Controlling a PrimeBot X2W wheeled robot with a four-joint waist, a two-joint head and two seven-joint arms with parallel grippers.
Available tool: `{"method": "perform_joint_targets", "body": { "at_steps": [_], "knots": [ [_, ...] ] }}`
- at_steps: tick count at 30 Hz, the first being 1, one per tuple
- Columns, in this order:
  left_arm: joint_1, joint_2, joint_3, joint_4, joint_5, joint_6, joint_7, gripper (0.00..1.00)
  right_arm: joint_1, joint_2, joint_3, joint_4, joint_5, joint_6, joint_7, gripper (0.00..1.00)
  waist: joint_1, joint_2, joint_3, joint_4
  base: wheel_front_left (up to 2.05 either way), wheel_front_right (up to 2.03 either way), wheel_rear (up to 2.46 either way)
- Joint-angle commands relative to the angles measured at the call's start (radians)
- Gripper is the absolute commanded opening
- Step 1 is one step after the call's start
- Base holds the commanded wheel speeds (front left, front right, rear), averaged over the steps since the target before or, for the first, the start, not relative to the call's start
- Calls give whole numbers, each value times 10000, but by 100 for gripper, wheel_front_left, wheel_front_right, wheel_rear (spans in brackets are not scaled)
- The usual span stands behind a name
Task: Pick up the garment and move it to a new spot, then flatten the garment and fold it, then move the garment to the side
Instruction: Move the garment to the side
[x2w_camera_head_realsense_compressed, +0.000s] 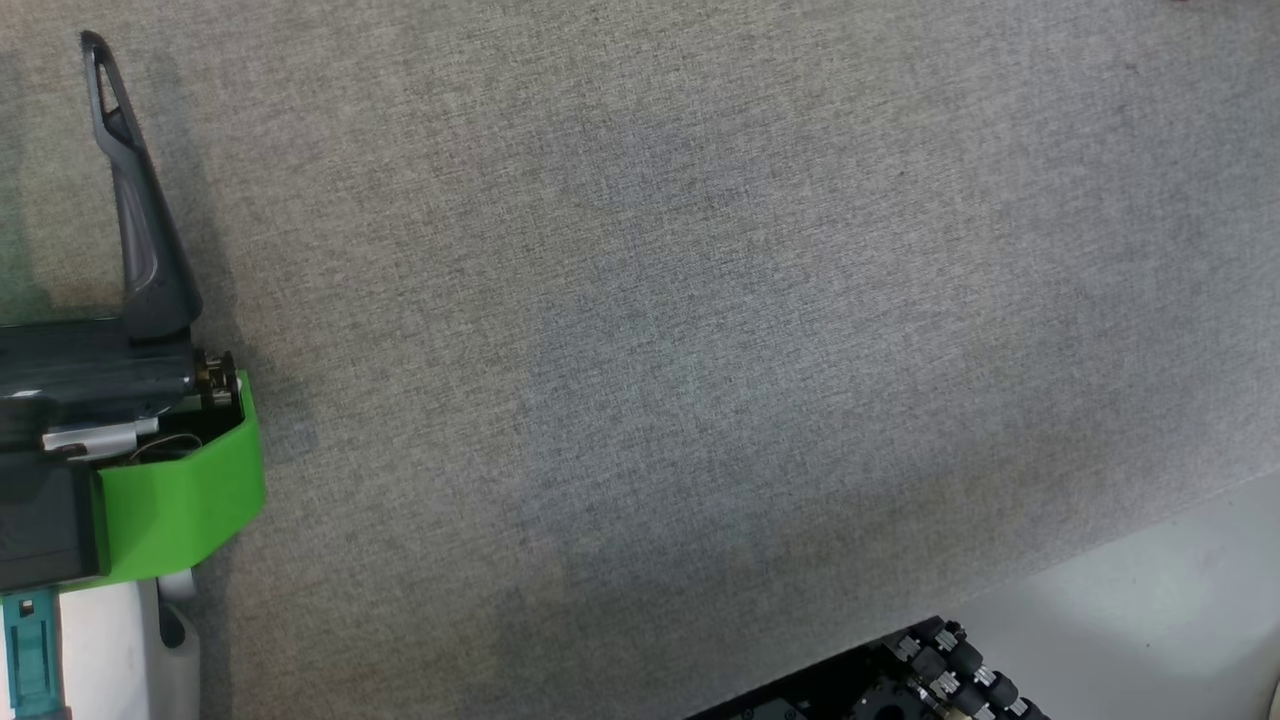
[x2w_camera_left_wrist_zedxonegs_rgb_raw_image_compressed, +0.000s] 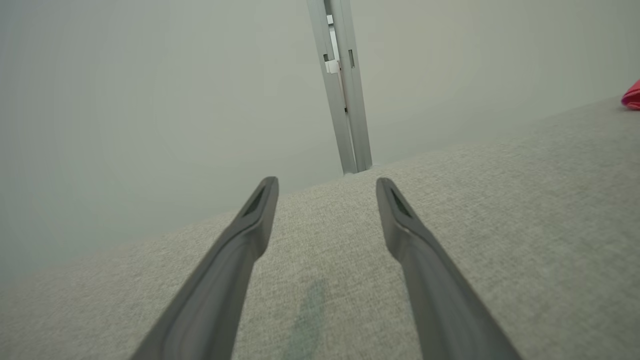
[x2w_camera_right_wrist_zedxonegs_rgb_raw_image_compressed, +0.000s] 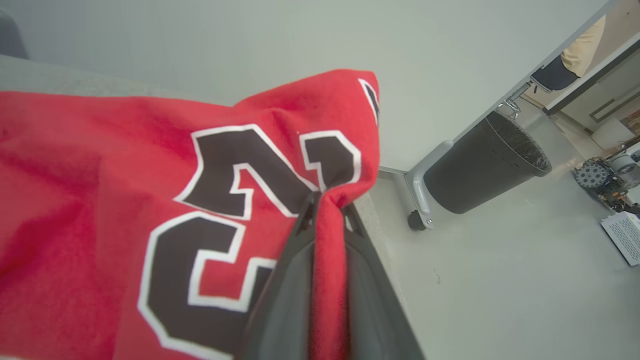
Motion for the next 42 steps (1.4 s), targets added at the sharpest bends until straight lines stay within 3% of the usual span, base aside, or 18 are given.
{"method": "perform_joint_targets", "body": {
  "at_steps": [1,2,9,15,22,26,42],
  "knots": [
    [166,15,-25,266,52,87,21,100,-245,66,30,186,-110,-14,-6,37,-1,-1,9,59,0,0,0],
    [195,-4,-32,274,11,90,8,100,-333,131,24,357,-143,-14,-6,100,-1,-1,-10,102,0,0,0],
    [364,-233,-172,838,-334,231,-224,100,-100,62,-700,339,-1012,-14,-4,100,-1,-1,-774,476,0,0,0],
    [867,-402,-210,1704,-987,207,-380,100,1305,325,-1606,-1649,-1362,-14,-4,100,-1,-1,-2233,888,0,0,0],
    [1861,-632,121,2053,-1747,403,-392,100,3449,1292,-2588,-4160,-1487,-13,-4,100,-1,-1,-3862,1285,0,0,0],
    [2325,-841,271,2352,-2055,292,-394,100,4966,1923,-3114,-5187,-1776,-14,-4,100,-1,-1,-4664,1569,0,0,0],
    [3373,-1499,791,3542,-2493,-455,-395,100,9785,3876,-3876,-6821,-2396,-13,-4,100,-1,-1,-6653,2502,0,0,0]
  ]
}}
